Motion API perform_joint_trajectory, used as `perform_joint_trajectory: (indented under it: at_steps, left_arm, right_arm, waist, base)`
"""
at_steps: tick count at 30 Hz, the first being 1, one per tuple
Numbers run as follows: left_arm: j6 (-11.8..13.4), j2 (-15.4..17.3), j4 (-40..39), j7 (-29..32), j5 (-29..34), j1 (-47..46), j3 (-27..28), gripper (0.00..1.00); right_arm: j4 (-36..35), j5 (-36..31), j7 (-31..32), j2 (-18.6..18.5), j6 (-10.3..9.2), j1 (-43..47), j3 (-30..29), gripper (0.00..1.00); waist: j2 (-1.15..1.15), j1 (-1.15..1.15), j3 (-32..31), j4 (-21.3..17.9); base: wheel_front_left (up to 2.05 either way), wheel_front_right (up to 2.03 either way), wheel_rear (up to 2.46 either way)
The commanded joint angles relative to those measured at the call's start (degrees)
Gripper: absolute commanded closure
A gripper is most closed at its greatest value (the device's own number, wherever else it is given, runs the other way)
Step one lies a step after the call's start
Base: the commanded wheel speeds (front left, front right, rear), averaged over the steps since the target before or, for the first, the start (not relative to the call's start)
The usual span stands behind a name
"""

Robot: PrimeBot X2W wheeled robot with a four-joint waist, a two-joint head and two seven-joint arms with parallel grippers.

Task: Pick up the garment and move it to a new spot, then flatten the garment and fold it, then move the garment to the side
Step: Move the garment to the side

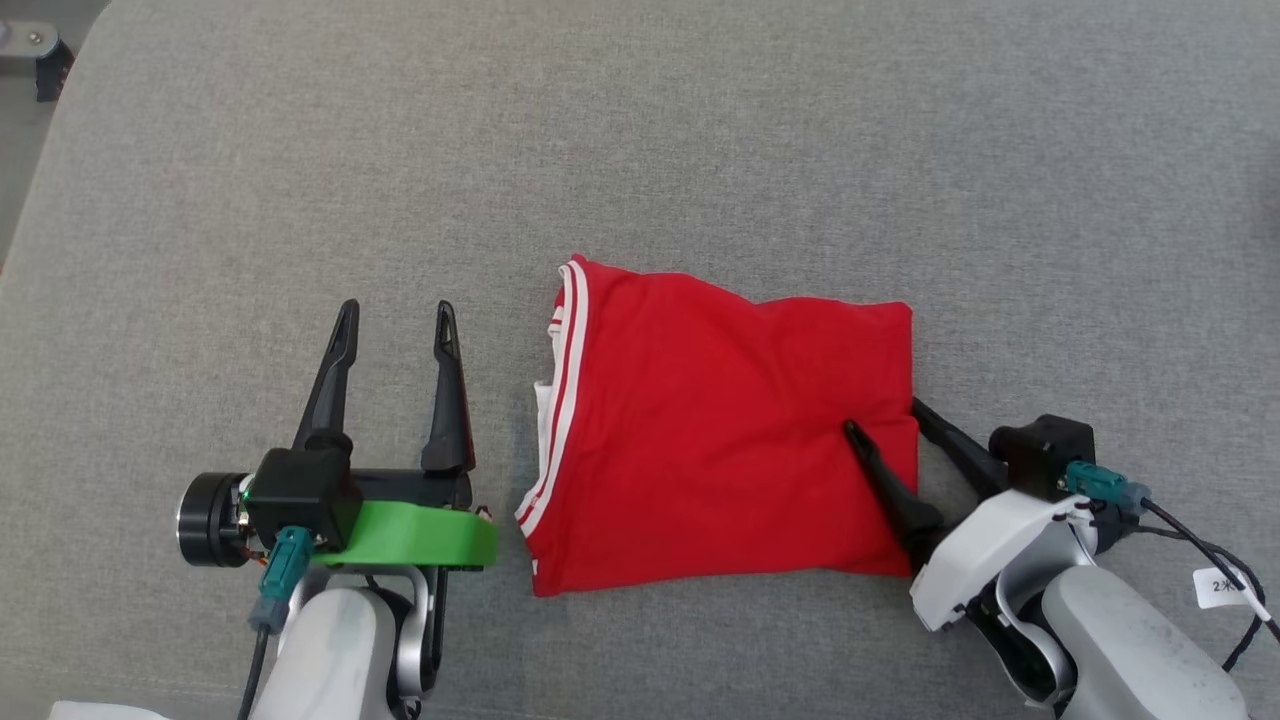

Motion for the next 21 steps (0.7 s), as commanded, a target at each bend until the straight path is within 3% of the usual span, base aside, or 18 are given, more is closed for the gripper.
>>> perform_joint_trajectory:
  at_steps: [1, 2, 9, 21]
  left_arm:
    - [0.2, -0.2, -0.2, -0.3, 0.7, -1.0, 0.3, 0.00]
    - [0.5, -0.2, -0.2, -0.2, 0.9, -0.9, 0.4, 0.00]
    - [0.8, 0.1, -0.9, -0.2, 3.2, -0.4, 1.7, 0.00]
    - [-0.5, 2.7, -5.0, -0.1, 5.9, -1.0, 1.1, 0.00]
  right_arm:
    - [2.2, 0.7, 1.2, -0.4, -0.02, -0.2, 1.5, 0.62]
    - [2.9, 1.3, 1.2, -0.4, -0.02, -0.4, 2.4, 1.00]
    - [2.2, 2.3, -3.4, -2.5, -0.06, -2.9, 4.7, 1.00]
    - [0.9, 5.3, -7.3, -7.9, -0.05, -7.8, 2.3, 1.00]
  waist:
    - [0.00, 0.00, 1.3, 1.2]
    - [0.00, 0.00, 1.3, 1.0]
    - [0.00, 0.00, 1.6, -3.5]
    - [0.00, 0.00, 4.5, -19.8]
  base:
    - [0.00, 0.00, 0.00]
    - [0.00, 0.00, 0.00]
    - [0.00, 0.00, 0.00]
    - [0.00, 0.00, 0.00]
